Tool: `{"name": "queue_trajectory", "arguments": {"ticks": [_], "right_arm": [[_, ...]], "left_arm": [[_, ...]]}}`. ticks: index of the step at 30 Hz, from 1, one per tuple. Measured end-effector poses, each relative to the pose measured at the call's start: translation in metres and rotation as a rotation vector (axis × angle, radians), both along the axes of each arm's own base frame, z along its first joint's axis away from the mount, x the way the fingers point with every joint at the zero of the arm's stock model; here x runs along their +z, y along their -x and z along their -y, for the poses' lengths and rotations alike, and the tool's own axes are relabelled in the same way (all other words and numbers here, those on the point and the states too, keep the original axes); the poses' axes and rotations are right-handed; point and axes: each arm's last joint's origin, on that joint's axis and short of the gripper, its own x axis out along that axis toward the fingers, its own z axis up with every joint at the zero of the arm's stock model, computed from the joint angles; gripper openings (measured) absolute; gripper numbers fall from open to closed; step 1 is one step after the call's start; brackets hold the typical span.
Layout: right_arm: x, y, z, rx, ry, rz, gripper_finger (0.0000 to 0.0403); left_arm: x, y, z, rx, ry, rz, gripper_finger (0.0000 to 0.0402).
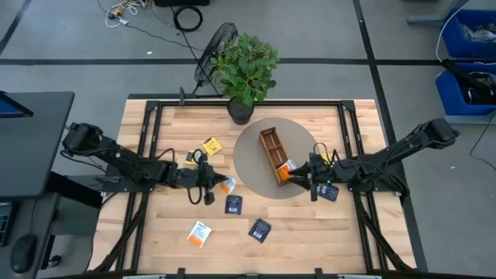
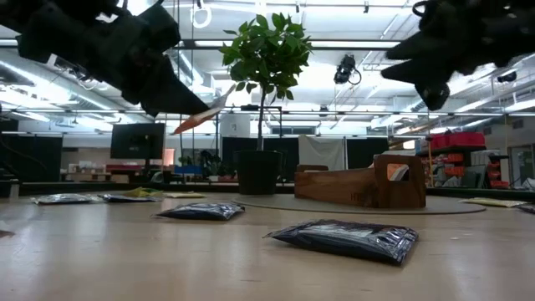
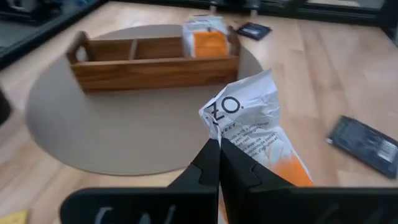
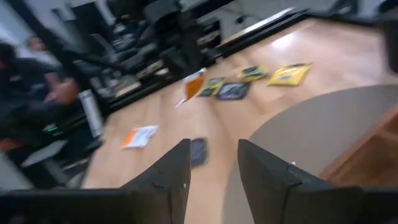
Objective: Pick & Place Tea
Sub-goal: Put the white tea bag into the bottom section of the wooden organizer
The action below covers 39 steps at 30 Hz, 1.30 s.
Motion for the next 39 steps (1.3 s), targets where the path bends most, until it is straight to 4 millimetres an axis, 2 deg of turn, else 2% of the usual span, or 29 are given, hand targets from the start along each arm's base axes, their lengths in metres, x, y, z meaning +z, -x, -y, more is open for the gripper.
{"name": "queue_trajectory", "arguments": {"ticks": [6,12,18,22,28,35,39], "right_arm": [[0.008,-0.025,-0.001,-0.134,0.083,-0.031,0.0141],[0.012,-0.063,-0.009,-0.169,0.145,-0.079,0.0141],[0.026,-0.099,-0.016,-0.174,0.196,-0.072,0.0141],[0.035,-0.116,-0.021,-0.163,0.228,-0.083,0.0141],[0.025,-0.129,-0.024,-0.194,0.251,-0.198,0.0141],[0.020,-0.132,-0.023,-0.221,0.238,-0.199,0.0141],[0.020,-0.133,-0.021,-0.199,0.219,-0.203,0.0141]], "left_arm": [[0.004,-0.003,-0.003,0.104,-0.041,0.062,0.0003],[0.005,-0.011,-0.001,0.100,-0.079,0.138,0.0002],[0.000,-0.029,0.002,0.109,-0.104,0.116,0.0002],[-0.003,-0.042,0.005,0.106,-0.148,0.086,0.0002],[0.000,-0.054,0.008,0.133,-0.205,0.075,0.0002],[0.000,-0.055,0.007,0.156,-0.220,0.075,0.0002],[0.007,-0.059,0.008,0.170,-0.223,0.096,0.0002]]}}
